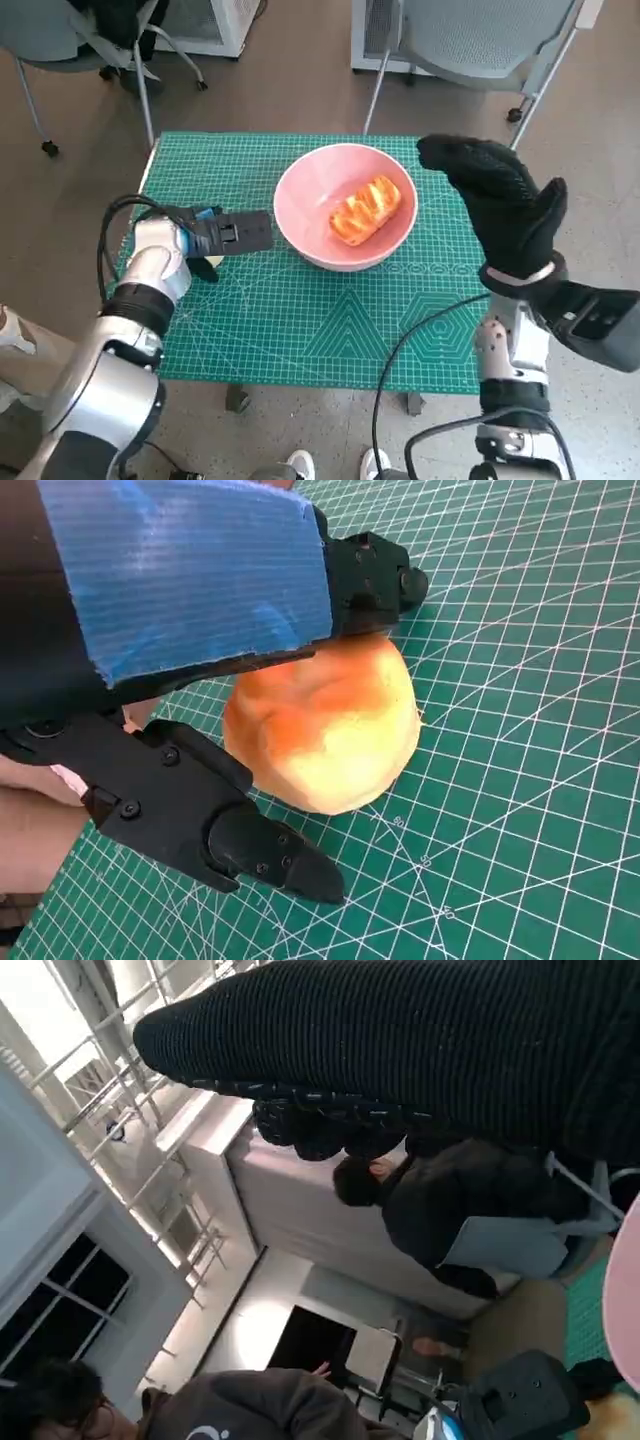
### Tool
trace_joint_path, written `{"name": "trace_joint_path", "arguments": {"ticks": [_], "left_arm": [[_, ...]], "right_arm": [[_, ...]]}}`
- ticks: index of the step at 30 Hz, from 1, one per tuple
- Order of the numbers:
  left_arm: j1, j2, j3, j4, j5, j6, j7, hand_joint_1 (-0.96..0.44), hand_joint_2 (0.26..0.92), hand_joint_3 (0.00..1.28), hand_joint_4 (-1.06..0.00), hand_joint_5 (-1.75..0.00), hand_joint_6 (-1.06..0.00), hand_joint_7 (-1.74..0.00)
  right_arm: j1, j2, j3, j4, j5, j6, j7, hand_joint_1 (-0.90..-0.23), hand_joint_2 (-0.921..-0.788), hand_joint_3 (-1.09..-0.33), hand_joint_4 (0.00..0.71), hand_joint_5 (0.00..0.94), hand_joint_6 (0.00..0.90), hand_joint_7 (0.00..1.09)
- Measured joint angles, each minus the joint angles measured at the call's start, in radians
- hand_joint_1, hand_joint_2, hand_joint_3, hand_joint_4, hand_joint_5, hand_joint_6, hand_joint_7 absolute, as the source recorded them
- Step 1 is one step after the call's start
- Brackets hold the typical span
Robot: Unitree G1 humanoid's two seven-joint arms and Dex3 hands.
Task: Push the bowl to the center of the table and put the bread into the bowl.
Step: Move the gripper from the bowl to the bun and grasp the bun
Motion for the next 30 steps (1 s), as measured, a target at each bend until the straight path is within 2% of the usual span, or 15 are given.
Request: {"name": "trace_joint_path", "arguments": {"ticks": [9, 11, 12, 13, 17, 18, 19, 21, 22, 23, 26, 30], "left_arm": [[-0.007, -0.010, 0.010, 0.034, -0.018, 0.000, 0.057, -0.21, 0.687, 0.01, 0.00, 0.00, -0.10, -0.02], [-0.007, -0.011, 0.012, 0.041, -0.023, -0.007, 0.081, -0.17, 0.699, 0.02, -0.03, -0.01, -0.12, -0.03], [-0.006, -0.011, 0.013, 0.045, -0.029, -0.011, 0.097, -0.11, 0.718, 0.03, -0.18, -0.11, -0.17, -0.03], [-0.005, -0.011, 0.016, 0.048, -0.035, -0.013, 0.114, -0.06, 0.729, 0.03, -0.28, -0.20, -0.20, -0.03], [-0.001, -0.012, 0.024, 0.056, -0.044, -0.019, 0.169, -0.01, 0.743, 0.04, -0.39, -0.31, -0.24, -0.02], [0.000, -0.012, 0.024, 0.058, -0.045, -0.021, 0.176, 0.14, 0.700, 0.28, -0.47, -0.72, -0.39, -0.09], [0.004, -0.012, 0.024, 0.058, -0.044, -0.027, 0.201, 0.23, 0.643, 0.49, -0.51, -1.01, -0.48, -0.14], [0.022, -0.011, 0.019, 0.056, -0.036, -0.049, 0.291, 0.32, 0.604, 0.65, -0.55, -1.26, -0.58, -0.32], [0.030, -0.010, 0.016, 0.053, -0.034, -0.057, 0.326, 0.20, 0.637, 0.61, -0.57, -1.28, -0.59, -0.67], [0.035, -0.009, 0.012, 0.051, -0.032, -0.066, 0.357, 0.13, 0.665, 0.56, -0.58, -1.28, -0.59, -0.89], [0.041, -0.008, 0.006, 0.050, -0.031, -0.076, 0.388, 0.04, 0.752, 0.41, -0.60, -1.27, -0.60, -1.13], [0.044, -0.007, 0.002, 0.050, -0.032, -0.077, 0.398, 0.01, 0.795, 0.32, -0.63, -1.24, -0.62, -1.20]], "right_arm": [[0.003, -0.012, -0.002, -0.004, -0.001, -0.004, 0.000, -0.709, -0.921, -0.770, 0.094, 0.001, 0.044, 0.22], [0.004, -0.012, -0.003, -0.005, -0.001, -0.008, 0.000, -0.710, -0.921, -0.769, 0.095, 0.001, 0.045, 0.22], [0.005, -0.012, -0.002, -0.005, -0.001, -0.010, 0.000, -0.710, -0.921, -0.769, 0.095, 0.001, 0.046, 0.22], [0.006, -0.012, -0.002, -0.005, -0.001, -0.011, 0.000, -0.710, -0.921, -0.769, 0.095, 0.001, 0.047, 0.22], [0.007, -0.012, -0.002, -0.005, -0.001, -0.011, -0.001, -0.710, -0.921, -0.769, 0.095, 0.001, 0.049, 0.21], [0.008, -0.012, -0.002, -0.005, -0.001, -0.012, -0.001, -0.710, -0.921, -0.768, 0.095, 0.001, 0.050, 0.21], [0.008, -0.012, -0.002, -0.006, -0.001, -0.012, -0.002, -0.710, -0.921, -0.768, 0.095, 0.001, 0.051, 0.21], [0.009, -0.012, -0.002, -0.009, -0.001, -0.012, -0.002, -0.710, -0.921, -0.767, 0.096, 0.001, 0.052, 0.21], [0.009, -0.012, -0.002, -0.011, -0.001, -0.012, -0.002, -0.710, -0.921, -0.767, 0.096, 0.001, 0.053, 0.21], [0.010, -0.013, -0.002, -0.012, -0.001, -0.012, -0.003, -0.710, -0.921, -0.767, 0.096, 0.001, 0.054, 0.21], [0.011, -0.013, -0.002, -0.013, -0.001, -0.012, -0.003, -0.710, -0.921, -0.766, 0.096, 0.001, 0.056, 0.20], [0.011, -0.013, -0.001, -0.013, -0.001, -0.012, -0.003, -0.709, -0.921, -0.767, 0.095, 0.001, 0.057, 0.20]]}}
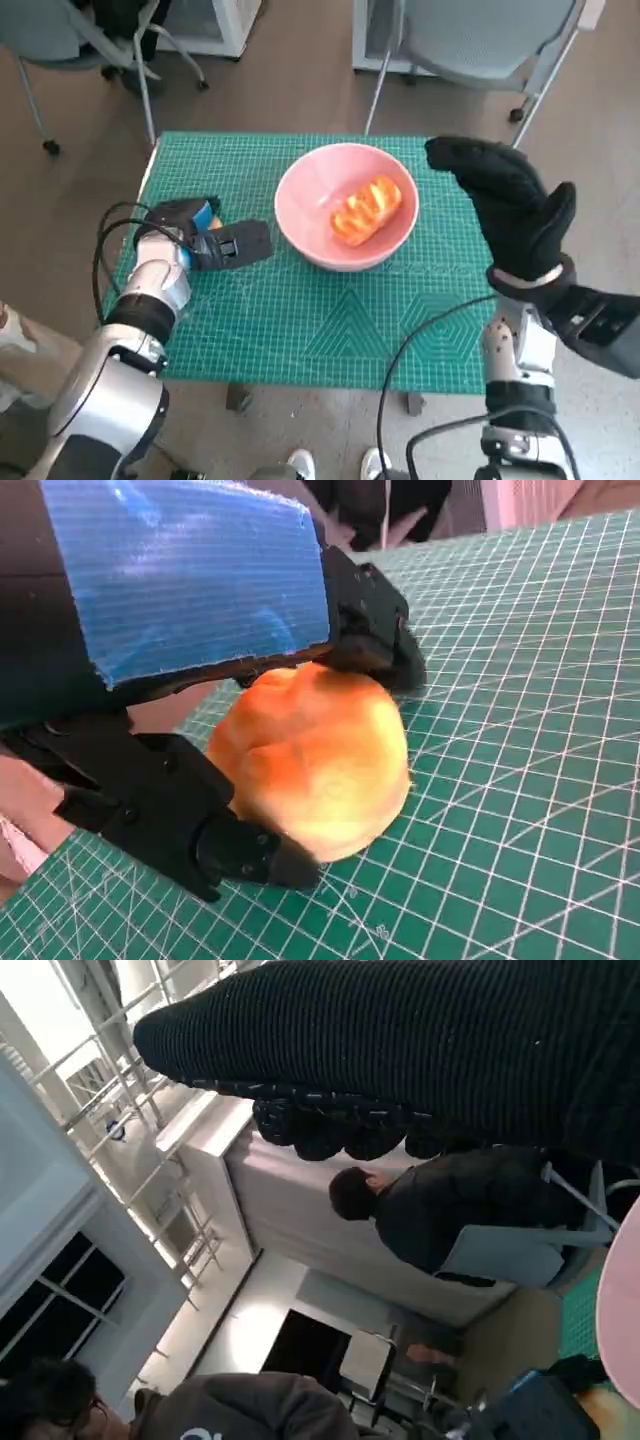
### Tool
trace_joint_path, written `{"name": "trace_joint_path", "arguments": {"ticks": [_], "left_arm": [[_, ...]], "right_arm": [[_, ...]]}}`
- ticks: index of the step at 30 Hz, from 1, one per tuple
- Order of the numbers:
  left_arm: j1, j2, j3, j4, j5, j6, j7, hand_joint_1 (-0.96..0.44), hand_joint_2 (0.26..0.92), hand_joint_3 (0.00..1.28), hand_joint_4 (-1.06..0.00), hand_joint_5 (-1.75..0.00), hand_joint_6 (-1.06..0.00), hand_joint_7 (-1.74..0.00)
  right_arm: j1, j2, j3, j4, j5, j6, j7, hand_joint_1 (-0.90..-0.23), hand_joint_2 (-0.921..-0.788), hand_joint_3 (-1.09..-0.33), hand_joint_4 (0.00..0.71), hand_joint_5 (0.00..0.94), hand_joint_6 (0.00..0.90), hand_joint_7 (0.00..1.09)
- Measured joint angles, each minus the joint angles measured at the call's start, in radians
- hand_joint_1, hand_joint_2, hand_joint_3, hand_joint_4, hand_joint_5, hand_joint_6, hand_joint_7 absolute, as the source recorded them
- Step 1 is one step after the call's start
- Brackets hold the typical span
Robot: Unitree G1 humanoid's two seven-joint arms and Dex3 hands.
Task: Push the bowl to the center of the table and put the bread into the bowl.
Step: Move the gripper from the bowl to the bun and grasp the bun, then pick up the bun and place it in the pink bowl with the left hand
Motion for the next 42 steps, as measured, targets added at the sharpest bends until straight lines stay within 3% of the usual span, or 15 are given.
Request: {"name": "trace_joint_path", "arguments": {"ticks": [7, 13, 16, 20, 30, 37, 42], "left_arm": [[0.000, 0.013, 0.007, -0.017, -0.009, 0.008, -0.047, 0.00, 0.881, 0.16, -0.63, -1.21, -0.62, -1.20], [0.003, 0.021, 0.022, -0.043, -0.019, 0.010, -0.052, 0.00, 0.884, 0.12, -0.67, -1.17, -0.66, -1.16], [0.005, 0.028, 0.032, -0.068, -0.022, 0.010, -0.051, 0.00, 0.876, 0.12, -0.75, -1.18, -0.64, -1.07], [0.005, 0.040, 0.041, -0.100, -0.025, 0.011, -0.050, 0.00, 0.873, 0.12, -0.78, -1.18, -0.63, -1.06], [0.060, 0.106, 0.101, -0.366, -0.048, 0.057, -0.062, 0.00, 0.866, 0.13, -0.76, -1.18, -0.65, -1.07], [0.132, 0.148, 0.159, -0.609, -0.051, 0.092, -0.083, 0.00, 0.849, 0.15, -0.74, -1.26, -0.73, -0.93], [0.184, 0.161, 0.209, -0.797, -0.053, 0.105, -0.094, 0.00, 0.843, 0.15, -0.76, -1.22, -0.73, -0.93]], "right_arm": [[0.000, 0.001, 0.003, 0.000, 0.000, 0.000, -0.003, -0.708, -0.921, -0.774, 0.092, 0.000, 0.057, 0.19], [0.000, 0.004, 0.008, 0.000, -0.003, 0.001, -0.007, -0.706, -0.921, -0.781, 0.088, 0.000, 0.056, 0.19], [0.000, 0.005, 0.010, 0.000, -0.003, 0.003, -0.007, -0.706, -0.921, -0.783, 0.087, 0.000, 0.055, 0.19], [0.000, 0.006, 0.011, -0.001, -0.004, 0.005, -0.009, -0.706, -0.921, -0.785, 0.086, 0.000, 0.055, 0.19], [0.000, 0.009, 0.018, -0.008, -0.003, 0.020, -0.013, -0.704, -0.921, -0.792, 0.083, 0.000, 0.053, 0.19], [-0.001, 0.012, 0.021, -0.009, 0.001, 0.022, -0.013, -0.703, -0.921, -0.798, 0.080, 0.000, 0.051, 0.19], [-0.002, 0.014, 0.023, -0.011, 0.004, 0.024, -0.013, -0.703, -0.921, -0.801, 0.079, 0.000, 0.048, 0.19]]}}
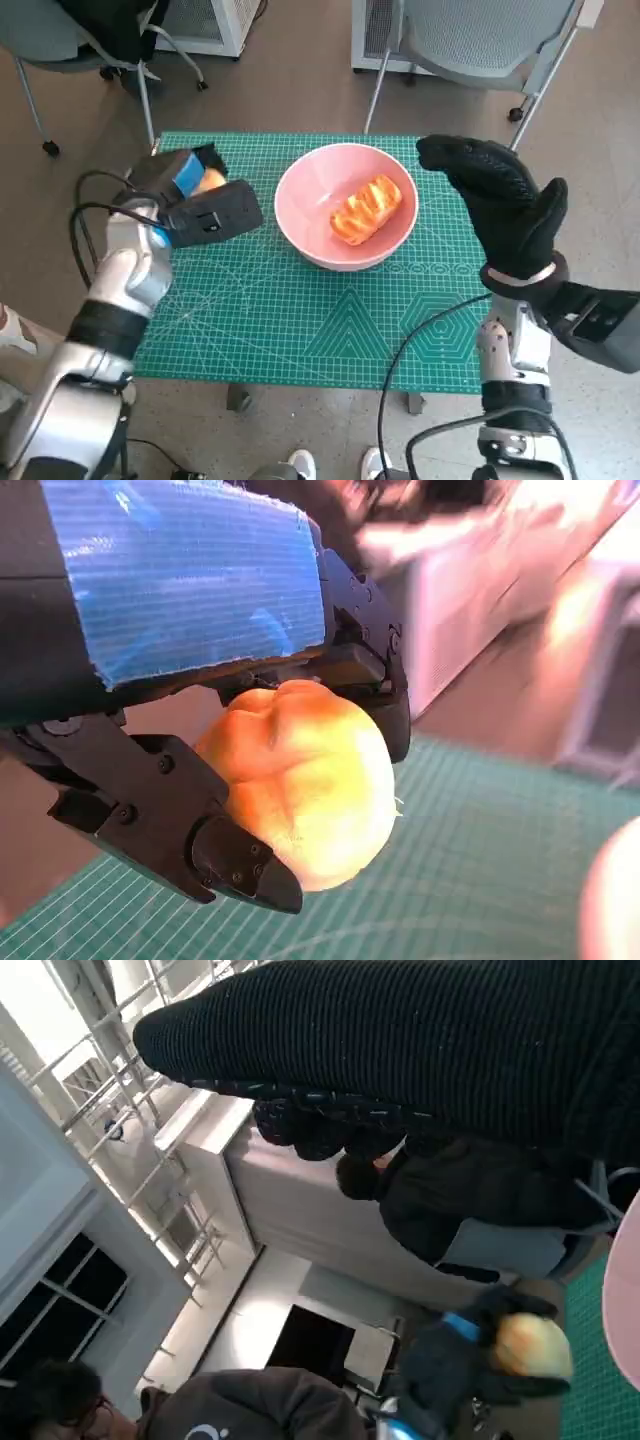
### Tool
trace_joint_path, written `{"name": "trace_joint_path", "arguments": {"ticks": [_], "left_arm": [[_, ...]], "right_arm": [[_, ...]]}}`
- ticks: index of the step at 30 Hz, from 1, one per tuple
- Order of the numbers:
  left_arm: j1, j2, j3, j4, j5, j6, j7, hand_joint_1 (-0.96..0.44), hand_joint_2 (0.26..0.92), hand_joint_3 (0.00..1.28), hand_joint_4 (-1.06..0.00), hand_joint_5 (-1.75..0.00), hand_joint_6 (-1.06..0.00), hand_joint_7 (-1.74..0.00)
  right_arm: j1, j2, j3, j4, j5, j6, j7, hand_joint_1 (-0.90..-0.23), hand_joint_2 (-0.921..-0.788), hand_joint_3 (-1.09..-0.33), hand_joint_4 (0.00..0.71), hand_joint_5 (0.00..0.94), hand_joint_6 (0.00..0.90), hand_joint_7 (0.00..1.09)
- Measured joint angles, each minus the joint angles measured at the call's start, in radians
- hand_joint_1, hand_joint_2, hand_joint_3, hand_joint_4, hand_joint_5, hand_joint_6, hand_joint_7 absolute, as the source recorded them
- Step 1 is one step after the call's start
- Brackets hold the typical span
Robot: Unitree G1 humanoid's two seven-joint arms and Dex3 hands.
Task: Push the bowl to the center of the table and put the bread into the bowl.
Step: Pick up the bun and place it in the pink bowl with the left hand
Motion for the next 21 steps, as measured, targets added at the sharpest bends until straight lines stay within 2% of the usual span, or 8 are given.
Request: {"name": "trace_joint_path", "arguments": {"ticks": [7, 13, 21], "left_arm": [[0.043, 0.002, 0.057, -0.227, 0.001, 0.012, -0.013, 0.00, 0.841, 0.14, -0.80, -1.14, -0.70, -1.00], [0.051, -0.007, 0.068, -0.324, 0.008, 0.016, -0.027, 0.00, 0.877, 0.07, -0.81, -1.05, -0.68, -1.10], [0.052, -0.056, 0.049, -0.404, 0.018, 0.013, -0.045, 0.00, 0.885, 0.06, -0.81, -1.00, -0.68, -1.14]], "right_arm": [[-0.002, 0.000, 0.002, -0.001, 0.002, 0.015, 0.000, -0.703, -0.921, -0.801, 0.079, 0.000, 0.045, 0.20], [-0.002, 0.000, 0.001, -0.003, 0.002, 0.021, 0.001, -0.705, -0.921, -0.802, 0.079, 0.000, 0.043, 0.20], [-0.003, 0.001, 0.000, -0.005, 0.003, 0.024, 0.008, -0.703, -0.921, -0.799, 0.079, 0.000, 0.041, 0.21]]}}
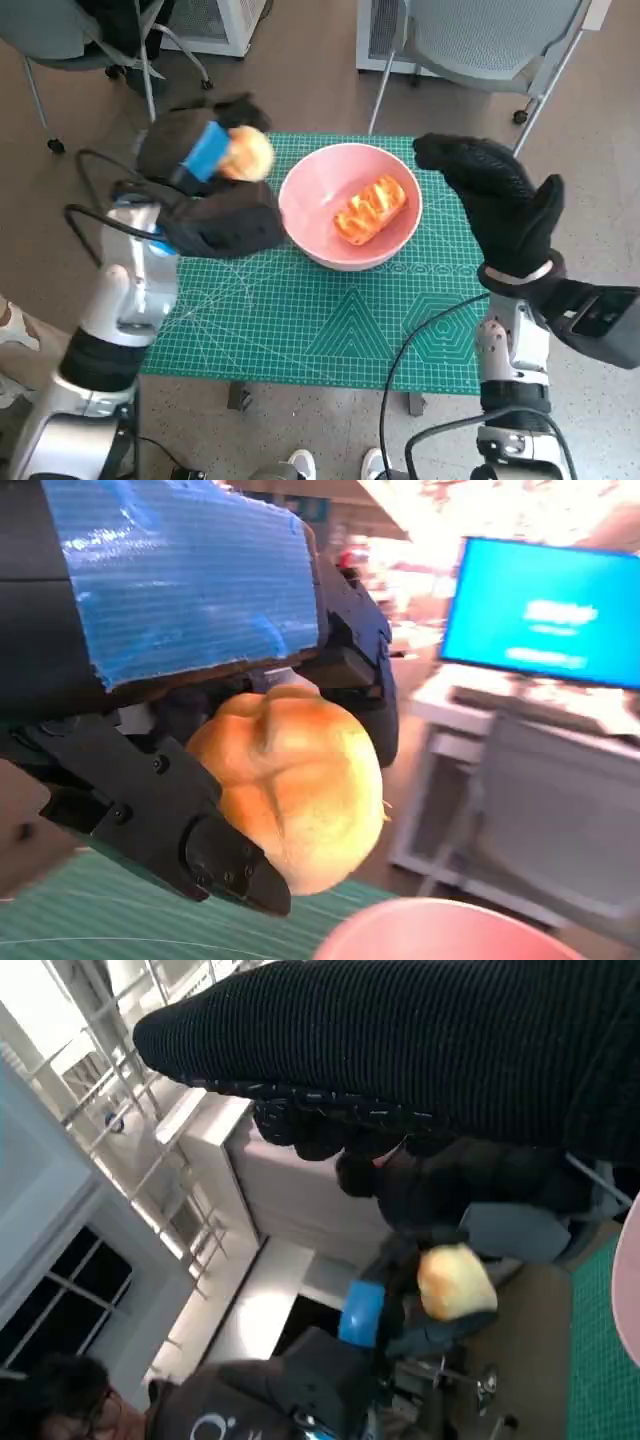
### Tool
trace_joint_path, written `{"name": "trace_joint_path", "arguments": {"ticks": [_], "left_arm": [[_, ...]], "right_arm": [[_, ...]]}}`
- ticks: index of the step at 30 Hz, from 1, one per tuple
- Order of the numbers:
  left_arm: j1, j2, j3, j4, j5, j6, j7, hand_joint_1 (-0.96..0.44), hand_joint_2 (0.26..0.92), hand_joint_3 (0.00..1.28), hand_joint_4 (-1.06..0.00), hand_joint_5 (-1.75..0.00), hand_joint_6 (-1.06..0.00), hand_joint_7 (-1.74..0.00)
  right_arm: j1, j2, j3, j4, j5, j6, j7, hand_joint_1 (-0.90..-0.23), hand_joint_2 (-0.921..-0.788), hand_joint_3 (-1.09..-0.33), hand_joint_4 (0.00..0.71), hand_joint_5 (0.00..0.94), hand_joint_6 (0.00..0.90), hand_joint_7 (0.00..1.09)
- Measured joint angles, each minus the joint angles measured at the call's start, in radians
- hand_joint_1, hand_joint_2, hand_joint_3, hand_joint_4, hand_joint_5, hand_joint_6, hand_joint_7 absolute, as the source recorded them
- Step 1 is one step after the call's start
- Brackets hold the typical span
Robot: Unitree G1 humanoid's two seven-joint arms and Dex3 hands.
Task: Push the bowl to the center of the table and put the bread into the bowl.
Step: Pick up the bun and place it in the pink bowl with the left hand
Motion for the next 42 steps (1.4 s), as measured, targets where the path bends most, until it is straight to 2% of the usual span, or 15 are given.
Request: {"name": "trace_joint_path", "arguments": {"ticks": [10, 20, 28, 29, 30, 31, 32, 35, 38, 42], "left_arm": [[-0.030, -0.113, -0.071, 0.025, 0.033, -0.051, 0.013, 0.00, 0.914, 0.04, -0.77, -1.03, -0.63, -1.21], [-0.080, -0.190, -0.107, 0.174, 0.032, -0.165, 0.075, 0.00, 0.912, 0.05, -0.76, -1.08, -0.63, -1.18], [-0.122, -0.218, -0.112, 0.367, 0.015, -0.288, 0.131, 0.00, 0.919, 0.05, -0.76, -1.15, -0.62, -1.12], [-0.122, -0.218, -0.112, 0.379, 0.012, -0.297, 0.131, -0.02, 0.902, 0.04, -0.64, -1.01, -0.55, -1.02], [-0.122, -0.218, -0.111, 0.388, 0.002, -0.304, 0.126, -0.09, 0.868, 0.03, -0.48, -0.70, -0.45, -0.80], [-0.122, -0.218, -0.109, 0.393, -0.011, -0.307, 0.108, -0.17, 0.837, 0.02, -0.36, -0.46, -0.38, -0.60], [-0.122, -0.217, -0.108, 0.395, -0.022, -0.309, 0.084, -0.26, 0.811, 0.01, -0.27, -0.29, -0.33, -0.45], [-0.122, -0.212, -0.104, 0.396, -0.056, -0.308, 0.009, -0.44, 0.787, 0.01, -0.16, -0.10, -0.26, -0.25], [-0.122, -0.206, -0.103, 0.396, -0.066, -0.309, -0.038, -0.55, 0.788, 0.01, -0.11, -0.03, -0.24, -0.16], [-0.122, -0.197, -0.099, 0.396, -0.067, -0.320, -0.046, -0.61, 0.805, 0.01, -0.06, -0.01, -0.22, -0.10]], "right_arm": [[0.000, -0.003, -0.005, -0.002, 0.001, 0.002, 0.007, -0.704, -0.921, -0.792, 0.081, 0.001, 0.040, 0.21], [0.002, -0.004, -0.009, -0.014, 0.000, 0.002, 0.008, -0.705, -0.921, -0.786, 0.083, 0.002, 0.040, 0.22], [0.011, -0.012, -0.019, -0.016, -0.001, -0.005, 0.008, -0.707, -0.921, -0.780, 0.085, 0.002, 0.042, 0.22], [0.012, -0.013, -0.020, -0.016, -0.001, -0.006, 0.008, -0.706, -0.921, -0.779, 0.085, 0.002, 0.042, 0.22], [0.013, -0.013, -0.021, -0.015, -0.001, -0.009, 0.008, -0.706, -0.921, -0.778, 0.086, 0.003, 0.041, 0.22], [0.014, -0.014, -0.021, -0.015, -0.002, -0.011, 0.008, -0.705, -0.921, -0.777, 0.087, 0.003, 0.040, 0.21], [0.015, -0.014, -0.022, -0.015, -0.002, -0.014, 0.008, -0.704, -0.921, -0.776, 0.087, 0.003, 0.039, 0.21], [0.016, -0.014, -0.022, -0.015, -0.004, -0.019, 0.007, -0.704, -0.921, -0.775, 0.088, 0.003, 0.037, 0.21], [0.016, -0.014, -0.022, -0.013, -0.006, -0.025, 0.005, -0.704, -0.921, -0.774, 0.088, 0.003, 0.037, 0.21], [0.016, -0.012, -0.020, -0.013, -0.011, -0.031, -0.004, -0.702, -0.921, -0.777, 0.085, 0.001, 0.035, 0.21]]}}
